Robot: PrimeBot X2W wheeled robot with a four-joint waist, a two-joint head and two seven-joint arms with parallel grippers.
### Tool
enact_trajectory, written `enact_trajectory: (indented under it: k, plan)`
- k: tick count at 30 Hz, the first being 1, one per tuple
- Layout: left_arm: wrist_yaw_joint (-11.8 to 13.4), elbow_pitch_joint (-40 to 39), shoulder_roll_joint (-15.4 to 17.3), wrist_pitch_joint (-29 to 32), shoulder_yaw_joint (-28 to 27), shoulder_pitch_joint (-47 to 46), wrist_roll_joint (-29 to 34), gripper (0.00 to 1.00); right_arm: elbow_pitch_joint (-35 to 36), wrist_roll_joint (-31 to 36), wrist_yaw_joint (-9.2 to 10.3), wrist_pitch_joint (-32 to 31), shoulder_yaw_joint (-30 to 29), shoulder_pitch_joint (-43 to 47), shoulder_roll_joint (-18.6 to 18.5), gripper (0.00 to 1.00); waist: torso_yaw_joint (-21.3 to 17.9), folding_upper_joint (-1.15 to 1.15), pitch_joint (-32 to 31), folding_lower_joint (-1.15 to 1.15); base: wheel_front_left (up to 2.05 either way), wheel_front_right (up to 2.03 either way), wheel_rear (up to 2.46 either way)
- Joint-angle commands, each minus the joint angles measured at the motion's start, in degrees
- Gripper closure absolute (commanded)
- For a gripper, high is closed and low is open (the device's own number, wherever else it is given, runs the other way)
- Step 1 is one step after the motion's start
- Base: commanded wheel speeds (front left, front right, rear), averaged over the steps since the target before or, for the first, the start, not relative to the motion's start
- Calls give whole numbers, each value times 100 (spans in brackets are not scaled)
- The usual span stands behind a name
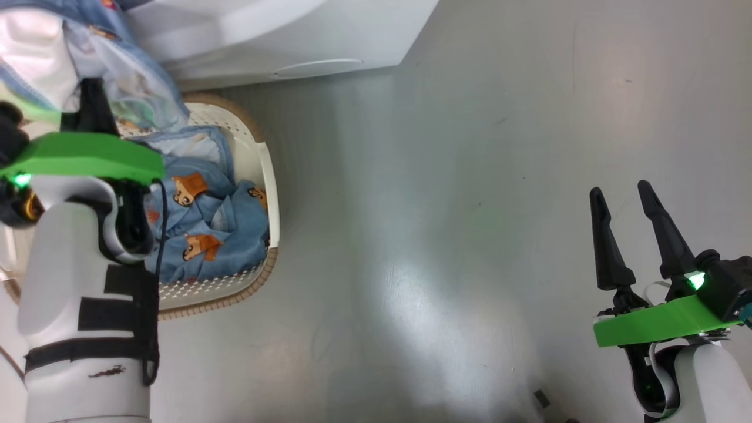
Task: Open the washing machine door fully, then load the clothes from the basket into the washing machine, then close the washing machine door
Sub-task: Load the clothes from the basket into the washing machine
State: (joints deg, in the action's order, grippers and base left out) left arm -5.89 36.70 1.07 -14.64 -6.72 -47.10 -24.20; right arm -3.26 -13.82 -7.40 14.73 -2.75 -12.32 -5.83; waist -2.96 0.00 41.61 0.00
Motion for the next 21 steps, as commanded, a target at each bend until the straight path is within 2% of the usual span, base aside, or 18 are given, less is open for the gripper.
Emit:
enact_trajectory:
  k: [1, 5, 10, 17, 21]
  plan:
    - [-20, -401, 182, -36, 60, 145, -103, 100, 75, -31, -9, 27, 130, 104, 7, 0, 14, 0, -81, 0, 0, 0, 0]
    - [78, -791, 181, -36, 268, 64, -155, 100, 37, -64, -9, 27, 130, 134, 52, 0, -56, 0, -159, 0, 0, 0, 0]
    - [357, -1090, 186, -13, 514, -142, 10, 100, -17, -106, -9, 27, 150, 203, 125, 0, -181, 0, -268, 0, 0, 0, 0]
    - [839, -1173, 444, 207, 559, -740, 383, 100, -80, -163, -9, 27, 264, 251, 207, 0, -405, 0, -368, 0, 0, 0, 0]
    - [1064, -869, 694, 267, 507, -1307, 550, 100, -132, -197, -9, 27, 360, 287, 237, 0, -596, 0, -412, 0, 0, 0, 0]
